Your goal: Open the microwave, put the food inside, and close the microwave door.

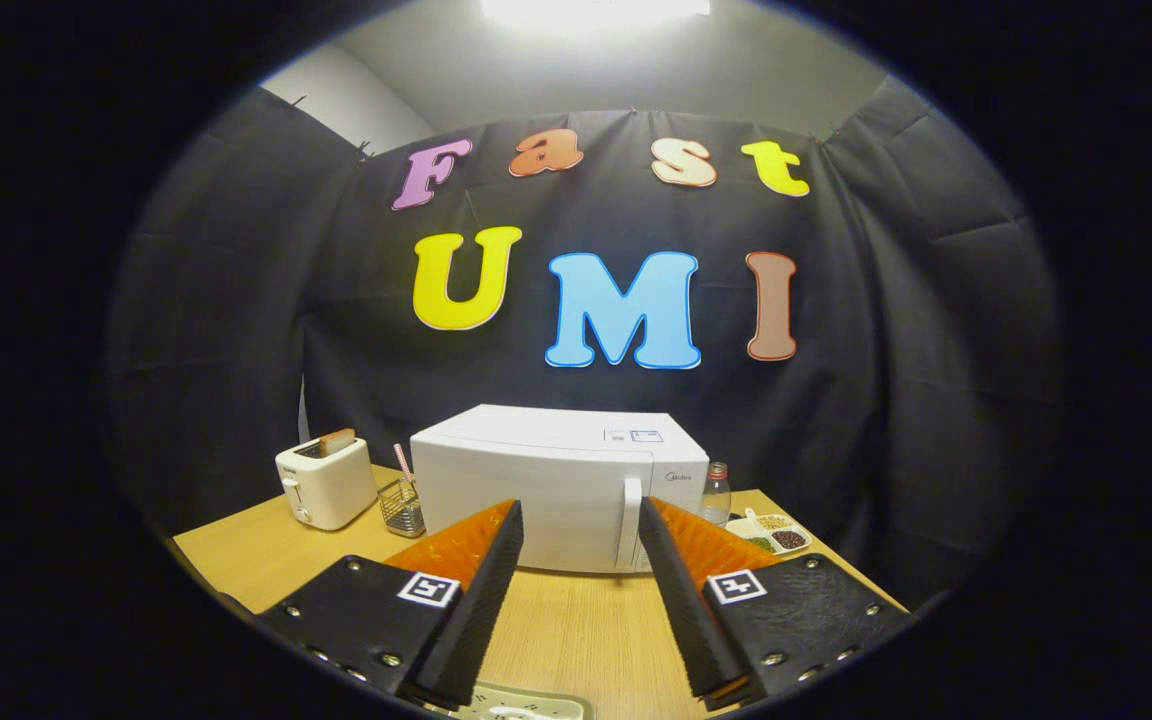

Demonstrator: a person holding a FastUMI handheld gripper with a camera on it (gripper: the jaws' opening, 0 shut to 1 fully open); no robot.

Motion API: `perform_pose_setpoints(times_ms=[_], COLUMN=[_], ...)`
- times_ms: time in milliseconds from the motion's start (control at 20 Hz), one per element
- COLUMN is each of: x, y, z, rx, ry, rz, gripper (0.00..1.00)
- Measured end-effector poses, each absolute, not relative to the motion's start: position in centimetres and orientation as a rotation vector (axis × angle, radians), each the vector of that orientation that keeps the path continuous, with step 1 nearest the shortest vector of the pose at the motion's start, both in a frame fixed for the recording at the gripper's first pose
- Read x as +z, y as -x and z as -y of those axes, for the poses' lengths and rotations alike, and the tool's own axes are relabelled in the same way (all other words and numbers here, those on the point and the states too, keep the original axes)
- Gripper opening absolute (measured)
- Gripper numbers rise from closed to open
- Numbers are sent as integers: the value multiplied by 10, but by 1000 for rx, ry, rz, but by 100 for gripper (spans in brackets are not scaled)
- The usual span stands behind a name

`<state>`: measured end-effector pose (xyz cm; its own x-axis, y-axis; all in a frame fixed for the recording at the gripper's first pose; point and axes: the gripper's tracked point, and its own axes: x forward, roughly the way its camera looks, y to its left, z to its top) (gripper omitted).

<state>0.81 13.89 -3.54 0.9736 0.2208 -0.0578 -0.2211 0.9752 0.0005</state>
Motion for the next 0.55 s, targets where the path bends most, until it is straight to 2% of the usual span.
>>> perform_pose_setpoints(times_ms=[50,100,550], x=[-34,-32,-22], y=[-7,-6,-10], z=[-139,-138,-148], rx=[223,219,238], ry=[3,-8,-15], rz=[-54,-47,-21], gripper=[90,96,97])
